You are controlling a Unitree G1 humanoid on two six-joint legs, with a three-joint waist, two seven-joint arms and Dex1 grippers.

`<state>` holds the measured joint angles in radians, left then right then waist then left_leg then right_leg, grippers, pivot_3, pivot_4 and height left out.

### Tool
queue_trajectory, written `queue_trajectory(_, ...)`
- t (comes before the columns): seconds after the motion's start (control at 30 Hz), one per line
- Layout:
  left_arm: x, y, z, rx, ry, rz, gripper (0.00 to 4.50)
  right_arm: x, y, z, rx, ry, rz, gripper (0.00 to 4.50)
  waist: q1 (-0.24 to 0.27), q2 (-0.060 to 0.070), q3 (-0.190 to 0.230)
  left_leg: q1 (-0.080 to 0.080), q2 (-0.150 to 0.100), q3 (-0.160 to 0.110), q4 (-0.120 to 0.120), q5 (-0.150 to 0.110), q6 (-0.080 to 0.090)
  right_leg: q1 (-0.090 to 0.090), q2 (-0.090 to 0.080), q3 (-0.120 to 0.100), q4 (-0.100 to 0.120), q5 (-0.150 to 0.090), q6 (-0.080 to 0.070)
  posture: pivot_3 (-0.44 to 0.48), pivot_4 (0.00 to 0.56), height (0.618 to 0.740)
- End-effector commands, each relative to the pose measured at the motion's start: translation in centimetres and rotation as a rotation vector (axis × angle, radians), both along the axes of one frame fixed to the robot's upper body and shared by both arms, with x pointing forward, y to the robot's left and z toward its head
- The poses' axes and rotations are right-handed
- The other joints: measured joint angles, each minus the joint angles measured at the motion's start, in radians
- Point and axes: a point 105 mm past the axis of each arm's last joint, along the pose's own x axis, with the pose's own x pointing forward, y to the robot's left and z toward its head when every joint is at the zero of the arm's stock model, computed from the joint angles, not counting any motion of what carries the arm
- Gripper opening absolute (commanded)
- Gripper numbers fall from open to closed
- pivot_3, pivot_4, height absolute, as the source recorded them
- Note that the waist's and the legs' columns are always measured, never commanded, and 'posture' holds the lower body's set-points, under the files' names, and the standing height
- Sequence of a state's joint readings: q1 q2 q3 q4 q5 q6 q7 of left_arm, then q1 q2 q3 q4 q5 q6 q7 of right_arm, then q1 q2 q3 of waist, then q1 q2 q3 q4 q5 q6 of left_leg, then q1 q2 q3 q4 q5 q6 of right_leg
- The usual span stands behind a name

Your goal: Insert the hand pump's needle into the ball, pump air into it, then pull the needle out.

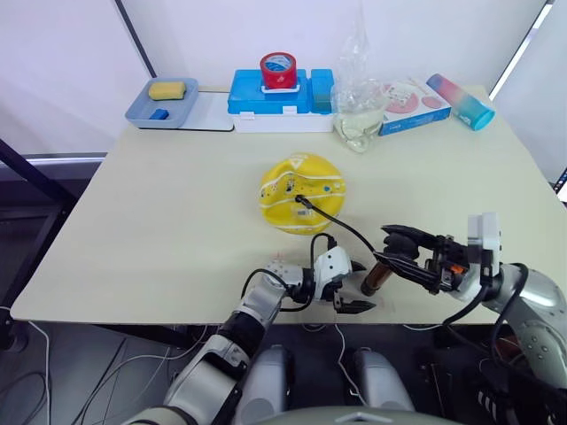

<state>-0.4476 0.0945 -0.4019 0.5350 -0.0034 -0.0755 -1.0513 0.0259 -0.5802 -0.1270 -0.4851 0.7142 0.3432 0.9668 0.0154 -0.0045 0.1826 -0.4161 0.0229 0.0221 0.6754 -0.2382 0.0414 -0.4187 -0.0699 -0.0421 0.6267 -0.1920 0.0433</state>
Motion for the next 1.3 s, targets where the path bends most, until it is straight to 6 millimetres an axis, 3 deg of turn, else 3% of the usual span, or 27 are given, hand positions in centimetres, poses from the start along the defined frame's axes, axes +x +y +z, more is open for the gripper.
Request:
queue_trajectory(0.03,0.2,-0.5,0.7,-0.036,-0.015,-0.001,2.81,-0.5,0.3,0.9,0.016,-0.05,0.018,1.96,0.0,0.0,0.0,0.0,0.0,0.0,0.0,0.0,0.0,0.0,0.0,0.0,0.0,0.0,0.0,0.0,0.15,0.739)
queue_trajectory(0.13,0.3,-0.6,0.8,-0.05,-0.013,0.007,1.36,-0.5,0.2,0.8,0.016,-0.049,0.018,1.96,0.0,0.0,0.0,0.0,0.0,0.0,0.0,0.0,0.0,0.0,0.0,0.0,0.0,0.0,0.0,0.0,0.15,0.739)
queue_trajectory(0.17,0.3,-0.7,0.9,-0.056,-0.012,0.008,1.19,-0.5,0.2,0.8,0.016,-0.049,0.019,1.96,0.0,0.0,0.0,0.0,0.0,0.0,0.0,0.0,0.0,0.0,0.0,0.0,0.0,0.0,0.0,0.0,0.15,0.739)
queue_trajectory(0.6,-1.1,-1.3,0.4,-0.04,-0.045,-0.143,1.19,-1.0,-0.9,1.6,-0.005,-0.089,0.05,1.96,0.001,0.0,0.0,0.0,0.0,0.0,0.0,0.0,0.0,0.0,0.0,0.0,0.0,0.0,0.0,0.0,0.15,0.739)
queue_trajectory(1.0,-1.3,-2.1,-2.1,0.073,0.005,-0.19,1.18,-1.0,-2.1,2.4,-0.016,-0.057,0.042,1.96,0.006,-0.001,0.0,0.0,-0.001,0.0,0.0,0.0,0.0,0.001,0.0,0.0,0.0,0.0,0.0,0.0,0.15,0.739)
queue_trajectory(1.3,-1.5,-1.8,-3.1,0.117,0.046,-0.213,1.18,-1.7,-2.5,7.3,0.031,-0.088,0.005,1.96,0.021,-0.003,-0.002,0.0,-0.001,0.0,0.0,0.0,0.0,0.001,-0.001,-0.001,0.0,0.0,0.0,0.0,0.15,0.739)
